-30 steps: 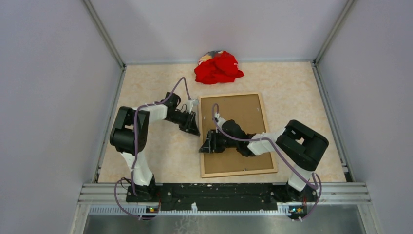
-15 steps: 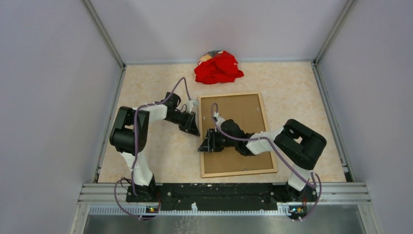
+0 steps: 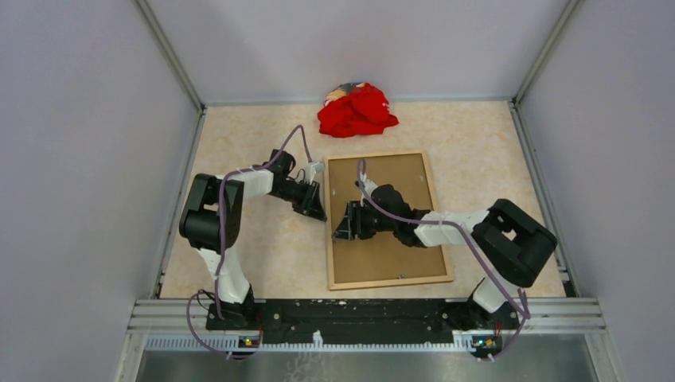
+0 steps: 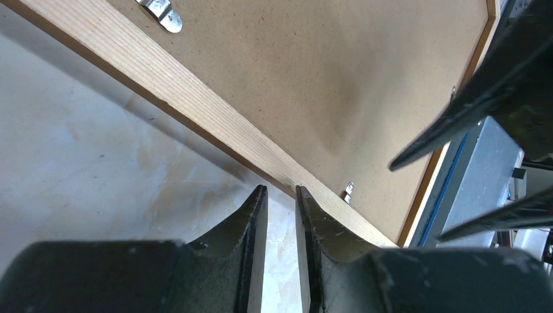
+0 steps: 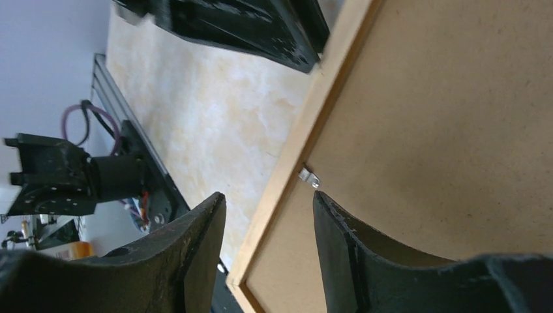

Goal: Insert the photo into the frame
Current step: Install the photo frame at the center of the board.

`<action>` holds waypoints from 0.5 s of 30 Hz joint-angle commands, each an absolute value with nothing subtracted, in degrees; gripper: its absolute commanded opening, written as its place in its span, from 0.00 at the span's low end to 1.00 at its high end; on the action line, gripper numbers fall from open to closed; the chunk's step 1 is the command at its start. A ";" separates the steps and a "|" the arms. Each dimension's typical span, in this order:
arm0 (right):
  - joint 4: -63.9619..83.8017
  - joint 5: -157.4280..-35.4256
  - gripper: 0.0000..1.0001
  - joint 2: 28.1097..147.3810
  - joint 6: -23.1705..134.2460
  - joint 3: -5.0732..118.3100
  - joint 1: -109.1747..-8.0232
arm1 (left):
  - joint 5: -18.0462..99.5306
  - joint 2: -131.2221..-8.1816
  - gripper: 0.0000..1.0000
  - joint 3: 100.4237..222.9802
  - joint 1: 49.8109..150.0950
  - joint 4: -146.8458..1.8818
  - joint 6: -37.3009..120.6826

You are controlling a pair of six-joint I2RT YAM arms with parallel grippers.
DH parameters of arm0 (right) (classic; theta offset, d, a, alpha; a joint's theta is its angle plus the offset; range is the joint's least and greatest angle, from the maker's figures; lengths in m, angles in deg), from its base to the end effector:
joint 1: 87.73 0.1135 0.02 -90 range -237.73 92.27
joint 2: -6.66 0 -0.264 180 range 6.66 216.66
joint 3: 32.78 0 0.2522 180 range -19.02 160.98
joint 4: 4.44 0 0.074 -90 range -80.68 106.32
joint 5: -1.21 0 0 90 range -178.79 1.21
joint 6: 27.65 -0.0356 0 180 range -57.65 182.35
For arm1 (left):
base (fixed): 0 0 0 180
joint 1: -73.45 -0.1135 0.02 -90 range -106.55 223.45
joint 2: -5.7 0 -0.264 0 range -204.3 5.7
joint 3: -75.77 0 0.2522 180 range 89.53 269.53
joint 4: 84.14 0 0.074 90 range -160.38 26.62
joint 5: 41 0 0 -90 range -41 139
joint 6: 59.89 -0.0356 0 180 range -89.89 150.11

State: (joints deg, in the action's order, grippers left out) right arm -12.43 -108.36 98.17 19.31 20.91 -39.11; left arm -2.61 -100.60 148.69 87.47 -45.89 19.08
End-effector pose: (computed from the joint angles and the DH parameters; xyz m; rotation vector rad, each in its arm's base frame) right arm 0.2022 0.2476 0.1693 -0.3467 2.3211 1.2510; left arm 0.3182 -0.1082 0.1369 0.7560 2.4736 -1.2573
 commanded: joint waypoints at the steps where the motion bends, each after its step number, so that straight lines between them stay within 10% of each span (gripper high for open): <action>1: -12.61 -109.58 0.52 102.74 22.08 23.95 -39.20 | -3.76 -100.62 0.28 150.35 87.69 -45.74 18.37; 15: -9.40 -110.38 0.56 104.94 24.91 31.46 -46.22 | -3.23 -101.48 0.29 153.61 86.90 -45.52 19.55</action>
